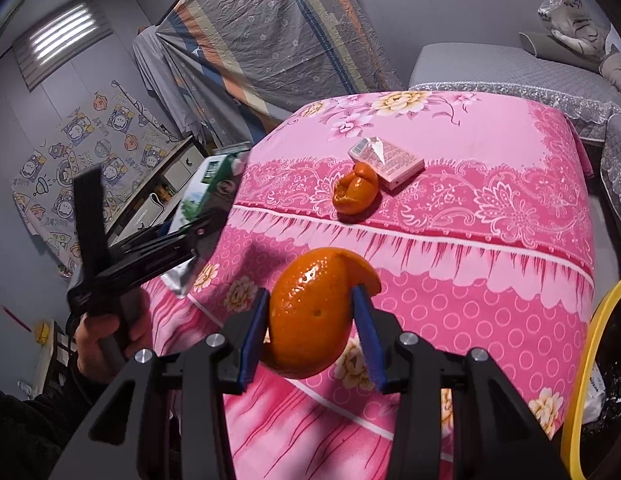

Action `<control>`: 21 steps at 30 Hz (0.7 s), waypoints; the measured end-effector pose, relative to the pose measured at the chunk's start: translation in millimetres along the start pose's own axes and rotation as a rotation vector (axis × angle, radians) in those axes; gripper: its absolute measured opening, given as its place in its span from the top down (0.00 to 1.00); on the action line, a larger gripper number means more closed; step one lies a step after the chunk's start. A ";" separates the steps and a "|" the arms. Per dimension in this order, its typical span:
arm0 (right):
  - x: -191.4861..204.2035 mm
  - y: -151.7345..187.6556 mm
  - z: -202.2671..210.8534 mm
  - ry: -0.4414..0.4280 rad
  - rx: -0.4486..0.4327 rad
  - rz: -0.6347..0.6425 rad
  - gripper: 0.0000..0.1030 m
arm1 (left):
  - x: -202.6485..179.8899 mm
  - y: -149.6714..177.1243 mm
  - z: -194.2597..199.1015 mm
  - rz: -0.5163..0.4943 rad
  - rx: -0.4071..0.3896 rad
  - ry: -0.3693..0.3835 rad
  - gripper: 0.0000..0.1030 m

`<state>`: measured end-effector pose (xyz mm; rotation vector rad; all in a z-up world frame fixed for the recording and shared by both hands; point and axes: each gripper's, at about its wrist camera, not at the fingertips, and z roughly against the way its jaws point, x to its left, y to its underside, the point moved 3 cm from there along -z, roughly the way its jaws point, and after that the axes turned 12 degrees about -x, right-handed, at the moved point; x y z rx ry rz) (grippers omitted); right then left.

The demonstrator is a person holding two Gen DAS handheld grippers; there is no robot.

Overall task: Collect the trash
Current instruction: 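Carry the orange and milk carton over the bin with both tools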

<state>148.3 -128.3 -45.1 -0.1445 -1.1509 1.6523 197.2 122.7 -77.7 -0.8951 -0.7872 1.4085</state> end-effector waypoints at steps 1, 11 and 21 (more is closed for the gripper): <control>-0.9 2.4 1.3 0.001 0.002 -0.004 0.61 | -2.6 1.1 4.8 -0.007 -0.005 0.004 0.44; -30.9 14.3 29.2 0.048 -0.043 -0.086 0.61 | -55.4 -2.7 42.5 -0.080 -0.074 0.098 0.44; -101.9 14.1 80.9 0.170 -0.153 -0.199 0.61 | -151.5 -20.7 43.8 -0.178 -0.122 0.269 0.44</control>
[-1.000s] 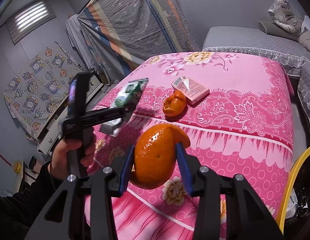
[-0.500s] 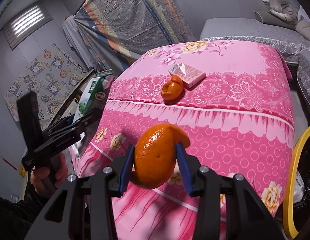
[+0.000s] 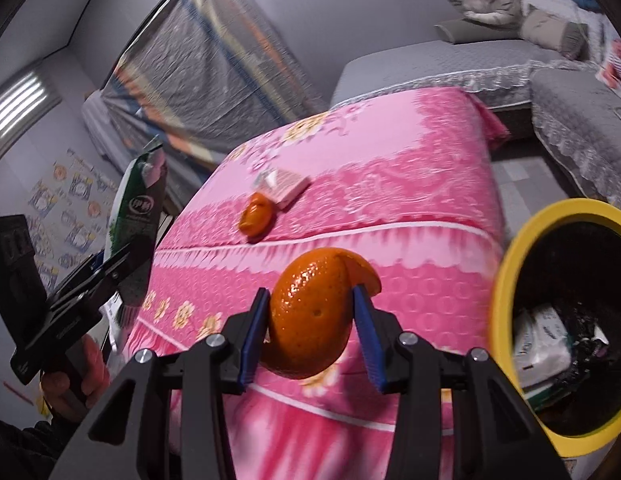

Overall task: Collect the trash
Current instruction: 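Carry the orange and milk carton over the bin with both tools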

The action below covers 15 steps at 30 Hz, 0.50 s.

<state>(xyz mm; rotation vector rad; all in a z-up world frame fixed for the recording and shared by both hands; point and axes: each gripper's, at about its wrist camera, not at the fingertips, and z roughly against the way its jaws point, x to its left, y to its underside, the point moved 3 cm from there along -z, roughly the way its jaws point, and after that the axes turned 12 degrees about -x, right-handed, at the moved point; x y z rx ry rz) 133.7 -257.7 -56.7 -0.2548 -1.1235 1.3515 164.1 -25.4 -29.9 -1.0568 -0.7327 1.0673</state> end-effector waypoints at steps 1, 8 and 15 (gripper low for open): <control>-6.9 -2.2 4.5 0.014 -0.012 -0.008 0.61 | -10.0 -3.0 -3.9 -0.011 -0.002 0.023 0.44; -65.9 -17.0 47.4 0.150 -0.127 -0.072 0.61 | -71.3 -20.1 -22.4 -0.078 -0.027 0.123 0.43; -111.3 -23.4 83.0 0.277 -0.221 -0.114 0.61 | -120.8 -30.1 -40.4 -0.118 -0.042 0.196 0.43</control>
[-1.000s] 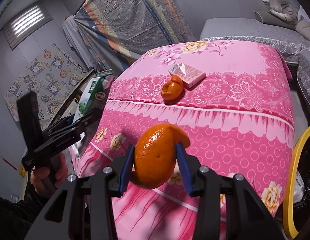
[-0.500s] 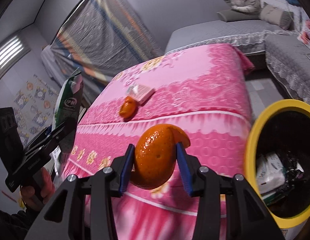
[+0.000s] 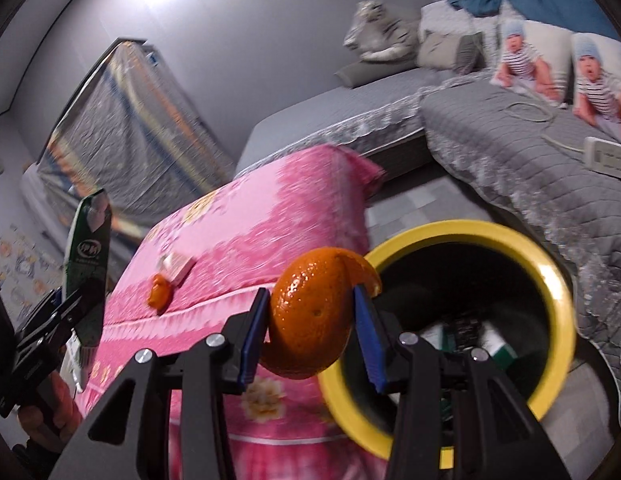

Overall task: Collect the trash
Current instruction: 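Carry the orange and milk carton over the bin with both tools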

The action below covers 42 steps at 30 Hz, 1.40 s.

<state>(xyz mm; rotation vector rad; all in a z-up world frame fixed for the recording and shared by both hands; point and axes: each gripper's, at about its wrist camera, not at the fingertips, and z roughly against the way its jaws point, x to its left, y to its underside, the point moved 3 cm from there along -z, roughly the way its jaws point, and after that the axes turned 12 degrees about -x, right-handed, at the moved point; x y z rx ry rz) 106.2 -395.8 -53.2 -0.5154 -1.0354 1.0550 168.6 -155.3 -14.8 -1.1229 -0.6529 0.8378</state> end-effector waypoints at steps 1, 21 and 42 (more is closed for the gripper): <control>-7.2 -1.0 1.7 0.015 -0.007 -0.010 0.61 | -5.0 -0.6 -2.7 -0.005 -0.002 0.010 0.43; -86.6 13.3 -0.1 0.192 -0.015 -0.068 0.61 | -77.1 5.4 -57.1 -0.015 -0.017 0.135 0.43; -125.1 22.4 -8.9 0.284 0.003 -0.119 0.61 | -97.5 47.4 -134.4 0.024 0.127 0.180 0.43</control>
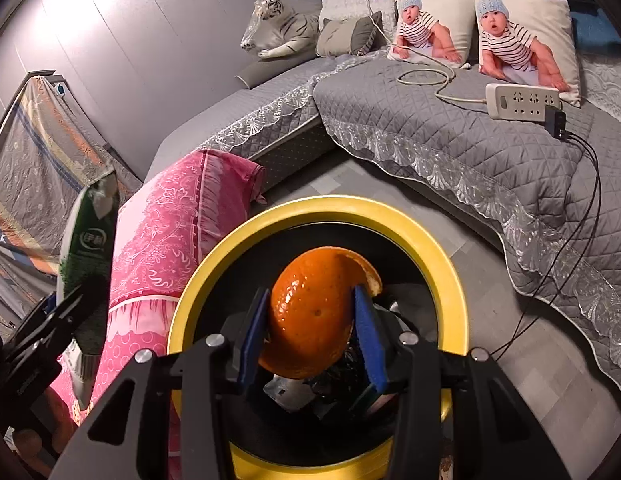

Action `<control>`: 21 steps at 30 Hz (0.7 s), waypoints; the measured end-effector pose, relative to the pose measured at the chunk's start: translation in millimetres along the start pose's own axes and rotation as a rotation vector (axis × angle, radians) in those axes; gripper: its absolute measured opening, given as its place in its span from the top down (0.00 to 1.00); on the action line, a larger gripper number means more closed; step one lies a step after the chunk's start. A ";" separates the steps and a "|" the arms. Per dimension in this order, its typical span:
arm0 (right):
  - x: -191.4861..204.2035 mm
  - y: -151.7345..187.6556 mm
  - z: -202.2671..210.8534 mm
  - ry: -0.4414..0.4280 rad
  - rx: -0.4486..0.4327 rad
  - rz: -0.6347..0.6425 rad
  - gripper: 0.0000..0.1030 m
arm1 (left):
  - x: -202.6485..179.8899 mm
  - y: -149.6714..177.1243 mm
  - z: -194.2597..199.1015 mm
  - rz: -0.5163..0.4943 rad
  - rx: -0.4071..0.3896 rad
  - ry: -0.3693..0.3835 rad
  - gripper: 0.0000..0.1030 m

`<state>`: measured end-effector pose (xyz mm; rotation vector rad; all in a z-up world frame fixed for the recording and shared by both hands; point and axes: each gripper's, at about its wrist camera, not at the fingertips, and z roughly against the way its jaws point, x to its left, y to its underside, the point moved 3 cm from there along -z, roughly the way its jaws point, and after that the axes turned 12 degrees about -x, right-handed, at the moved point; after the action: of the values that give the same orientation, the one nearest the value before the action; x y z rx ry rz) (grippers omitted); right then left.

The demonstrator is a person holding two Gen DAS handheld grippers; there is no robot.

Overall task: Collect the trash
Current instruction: 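Carry the orange and milk carton over the bin with both tools, then open both tools over the bin to drop the orange and carton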

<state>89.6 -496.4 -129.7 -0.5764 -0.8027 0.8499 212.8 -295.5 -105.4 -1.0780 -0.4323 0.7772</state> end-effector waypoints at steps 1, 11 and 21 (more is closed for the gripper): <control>-0.9 -0.3 0.0 0.002 -0.002 -0.003 0.61 | 2.2 1.8 -2.9 0.007 0.010 -0.002 0.43; -11.8 -8.7 14.9 0.037 -0.058 -0.051 0.39 | 18.0 5.7 -6.1 0.080 0.028 -0.010 0.13; 25.5 -17.7 36.4 -0.072 -0.104 0.032 0.39 | 85.4 -13.6 36.1 0.261 -0.047 -0.172 0.09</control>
<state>78.3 -480.1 -86.1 -0.6546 -0.9087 0.8658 250.6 -213.0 -82.0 -1.1295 -0.4618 1.1010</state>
